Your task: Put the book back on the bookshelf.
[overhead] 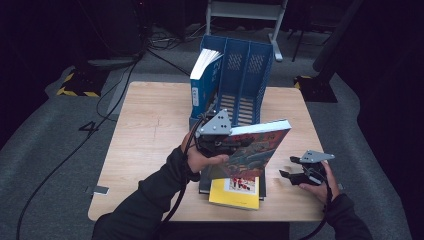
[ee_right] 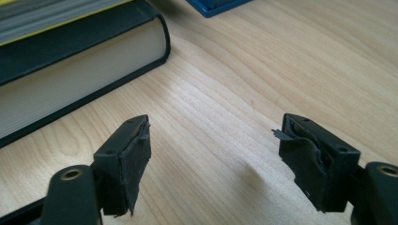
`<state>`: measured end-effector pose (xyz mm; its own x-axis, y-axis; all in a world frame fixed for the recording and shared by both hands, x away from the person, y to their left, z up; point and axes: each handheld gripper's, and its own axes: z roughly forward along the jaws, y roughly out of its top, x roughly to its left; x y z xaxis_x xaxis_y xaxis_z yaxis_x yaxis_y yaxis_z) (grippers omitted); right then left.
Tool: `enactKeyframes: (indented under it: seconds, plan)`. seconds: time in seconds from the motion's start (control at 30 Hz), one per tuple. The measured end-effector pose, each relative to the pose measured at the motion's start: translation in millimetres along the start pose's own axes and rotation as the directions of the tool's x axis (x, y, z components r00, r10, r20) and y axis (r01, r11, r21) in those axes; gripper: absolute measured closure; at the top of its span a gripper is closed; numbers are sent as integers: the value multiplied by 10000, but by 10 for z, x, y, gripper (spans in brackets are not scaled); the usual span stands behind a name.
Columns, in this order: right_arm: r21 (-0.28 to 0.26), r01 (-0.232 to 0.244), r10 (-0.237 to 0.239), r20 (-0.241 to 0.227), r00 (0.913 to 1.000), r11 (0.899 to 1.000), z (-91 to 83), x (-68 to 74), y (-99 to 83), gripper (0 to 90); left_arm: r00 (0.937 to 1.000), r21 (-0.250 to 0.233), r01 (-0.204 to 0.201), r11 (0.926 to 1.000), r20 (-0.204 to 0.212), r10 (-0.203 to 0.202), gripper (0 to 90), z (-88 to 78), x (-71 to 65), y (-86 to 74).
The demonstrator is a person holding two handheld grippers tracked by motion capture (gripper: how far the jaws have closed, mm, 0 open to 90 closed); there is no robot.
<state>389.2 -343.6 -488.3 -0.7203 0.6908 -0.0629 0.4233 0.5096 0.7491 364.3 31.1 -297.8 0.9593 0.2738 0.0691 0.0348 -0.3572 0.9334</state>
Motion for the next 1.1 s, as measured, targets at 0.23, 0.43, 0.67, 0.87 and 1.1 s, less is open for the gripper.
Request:
enactKeyframes:
  seconds: [0.23, 0.43, 0.67, 0.87, 1.1]
  plan:
    - [4, -159, 159, 129, 9998, 9999, 11, -17, -11, 260, 9998, 41, -4, 10000, -213, 5, 738, 45, 67, 73]
    - [68, -304, 303, 154, 9994, 9995, 30, -47, -46, 260, 9986, -90, 2, 10000, -529, -7, 738, 29, 150, 158]
    - [242, -257, 254, 145, 9996, 9994, 65, -31, -55, 259, 9933, -166, 129, 9998, -1143, -147, 737, -67, 272, 209]
    - [350, -252, 247, 133, 9996, 9991, 88, -26, -64, 259, 9786, -260, 373, 9990, -2017, -418, 738, -226, 441, 212]
    - [351, -318, 314, 109, 9994, 9989, 95, -29, -71, 255, 9493, -456, 849, 9953, -2998, -947, 737, -380, 661, 153]
